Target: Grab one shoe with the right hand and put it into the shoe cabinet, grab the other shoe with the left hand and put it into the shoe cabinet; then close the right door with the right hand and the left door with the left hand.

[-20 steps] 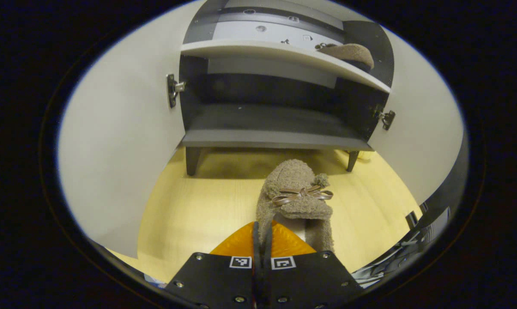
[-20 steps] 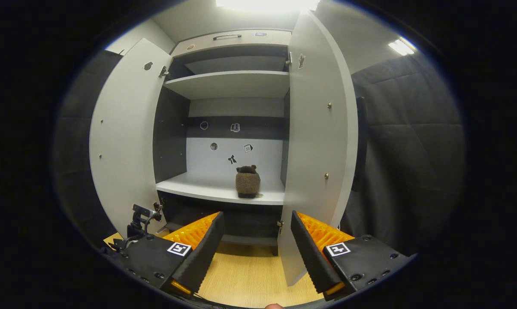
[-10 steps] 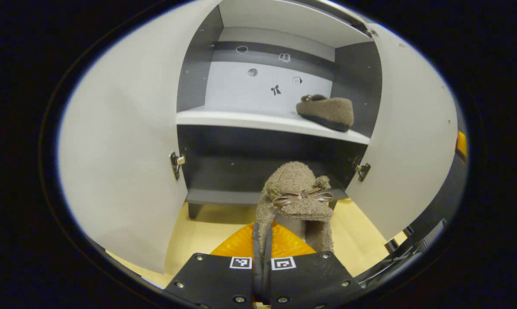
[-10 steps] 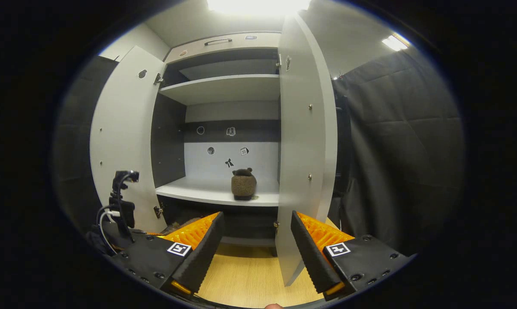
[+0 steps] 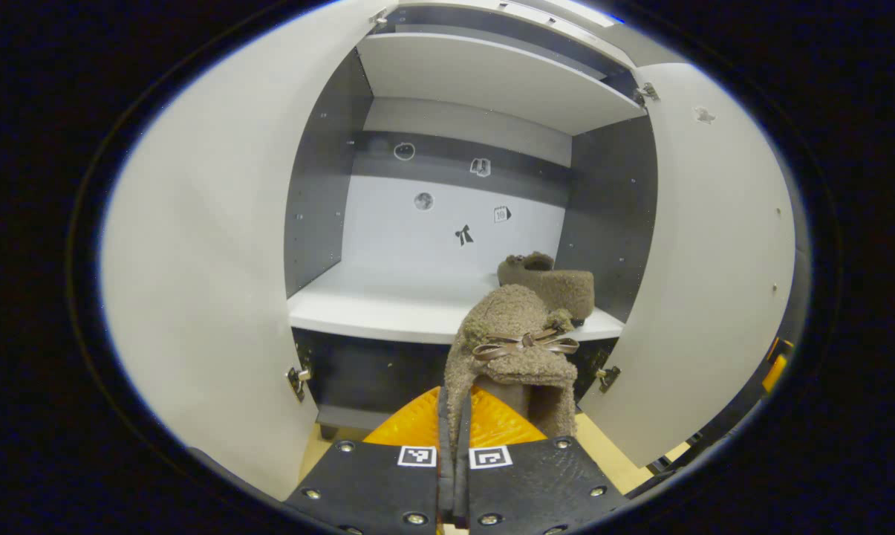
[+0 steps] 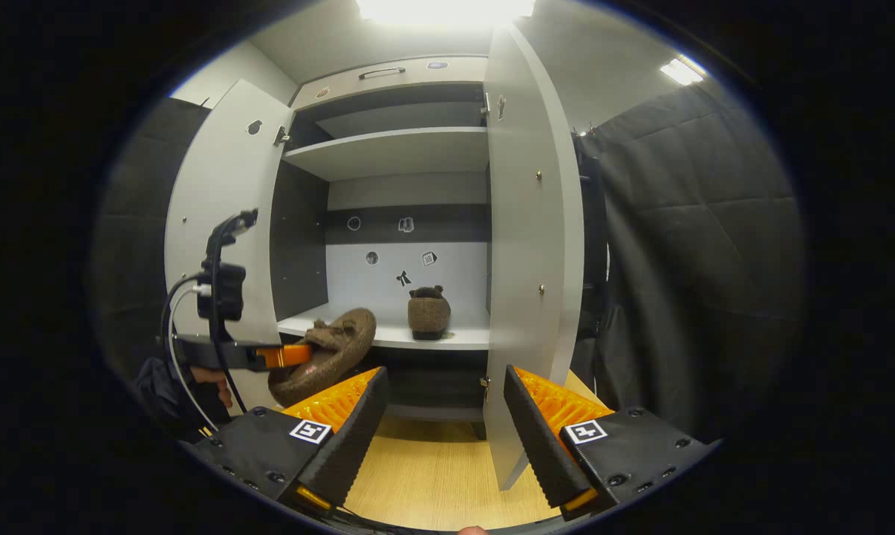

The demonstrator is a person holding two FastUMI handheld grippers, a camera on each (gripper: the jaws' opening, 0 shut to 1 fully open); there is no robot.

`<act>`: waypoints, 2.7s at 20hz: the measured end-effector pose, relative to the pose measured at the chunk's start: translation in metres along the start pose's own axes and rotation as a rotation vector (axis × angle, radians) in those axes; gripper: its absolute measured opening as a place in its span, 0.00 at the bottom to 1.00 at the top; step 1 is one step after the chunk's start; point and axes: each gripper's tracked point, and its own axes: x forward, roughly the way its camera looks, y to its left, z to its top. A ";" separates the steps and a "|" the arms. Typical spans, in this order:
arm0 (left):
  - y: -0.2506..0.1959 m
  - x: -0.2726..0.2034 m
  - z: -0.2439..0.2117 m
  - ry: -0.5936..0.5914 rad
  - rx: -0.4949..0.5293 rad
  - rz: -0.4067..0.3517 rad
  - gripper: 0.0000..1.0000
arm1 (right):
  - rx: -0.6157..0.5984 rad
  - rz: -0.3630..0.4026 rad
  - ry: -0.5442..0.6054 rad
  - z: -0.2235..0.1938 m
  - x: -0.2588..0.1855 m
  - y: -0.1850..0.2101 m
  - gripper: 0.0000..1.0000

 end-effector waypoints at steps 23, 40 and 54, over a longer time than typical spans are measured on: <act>0.048 0.179 0.103 -0.061 -0.045 0.078 0.01 | 0.003 -0.156 0.051 -0.014 0.013 -0.009 0.98; 0.019 0.124 0.149 -0.203 0.082 0.070 0.94 | 0.001 -0.147 -0.004 0.006 -0.003 -0.031 0.98; -0.019 -0.062 0.156 -0.324 0.183 0.060 0.99 | 0.006 -0.088 -0.065 0.039 -0.031 -0.084 0.98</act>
